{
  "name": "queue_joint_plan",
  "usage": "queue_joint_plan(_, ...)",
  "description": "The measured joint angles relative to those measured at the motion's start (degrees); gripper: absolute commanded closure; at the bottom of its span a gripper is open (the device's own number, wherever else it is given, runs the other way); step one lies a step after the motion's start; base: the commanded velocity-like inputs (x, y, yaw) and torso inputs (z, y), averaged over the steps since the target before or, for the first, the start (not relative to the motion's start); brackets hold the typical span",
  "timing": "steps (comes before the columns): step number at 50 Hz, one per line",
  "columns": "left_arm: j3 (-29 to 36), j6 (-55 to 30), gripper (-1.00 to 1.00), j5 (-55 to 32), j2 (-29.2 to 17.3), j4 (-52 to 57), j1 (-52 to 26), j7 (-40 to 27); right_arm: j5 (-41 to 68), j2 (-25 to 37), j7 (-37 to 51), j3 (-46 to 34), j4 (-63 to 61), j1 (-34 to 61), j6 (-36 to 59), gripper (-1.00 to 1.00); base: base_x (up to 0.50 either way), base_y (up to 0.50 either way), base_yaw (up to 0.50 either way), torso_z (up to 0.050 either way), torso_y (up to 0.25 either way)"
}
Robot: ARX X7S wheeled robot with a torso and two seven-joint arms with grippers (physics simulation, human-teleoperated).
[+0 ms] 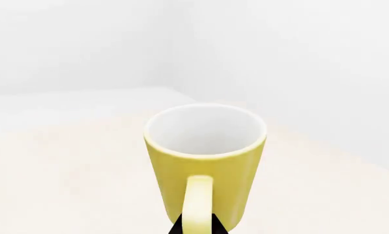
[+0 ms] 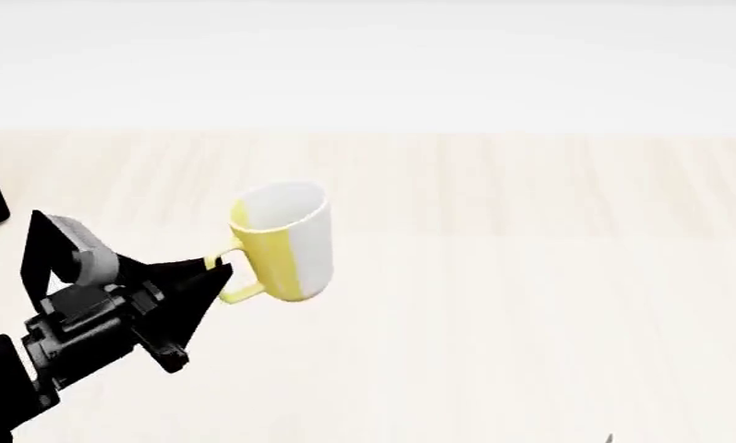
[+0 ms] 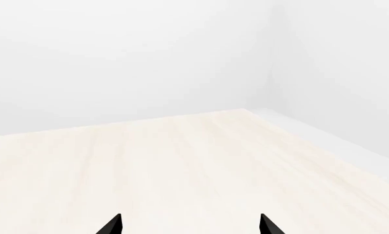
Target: Put the yellow and white mug to the front of the white mug.
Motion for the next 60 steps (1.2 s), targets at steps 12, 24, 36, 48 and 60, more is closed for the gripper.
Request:
queue_joint_plan(12,2.02,-5.73,1.0,-3.17,-2.2,-4.24,-7.29,11.82,0.25,0.24,0.33,0.08,0.37,-0.1,-0.22,-1.0,0.0,0.0,0.0,0.0,0.0)
queue_joint_plan(24,4.54,-9.01,1.0,-4.65,-3.53,2.79,-5.05,16.15,0.49,0.47,0.6,0.08,0.37,-0.27,-0.48,-1.0,0.0,0.0,0.0,0.0,0.001)
queue_joint_plan(36,5.94,-8.47,1.0,-4.56,-3.57,6.03,-2.35,17.31,0.66,0.74,0.89,-0.04,0.09,-0.42,-0.54,-1.0,0.0,0.0,0.0,0.0,0.0)
queue_joint_plan(48,7.71,-4.48,1.0,-1.84,-2.46,2.88,-1.01,17.59,0.88,0.98,1.12,-0.15,-0.28,-0.71,-0.72,-1.0,0.0,0.0,0.0,0.0,0.0)
queue_joint_plan(60,9.0,-0.19,1.0,0.3,-1.09,-1.4,0.04,18.18,0.99,1.16,1.27,-0.4,-0.34,-0.84,-0.99,-1.0,0.0,0.0,0.0,0.0,0.001)
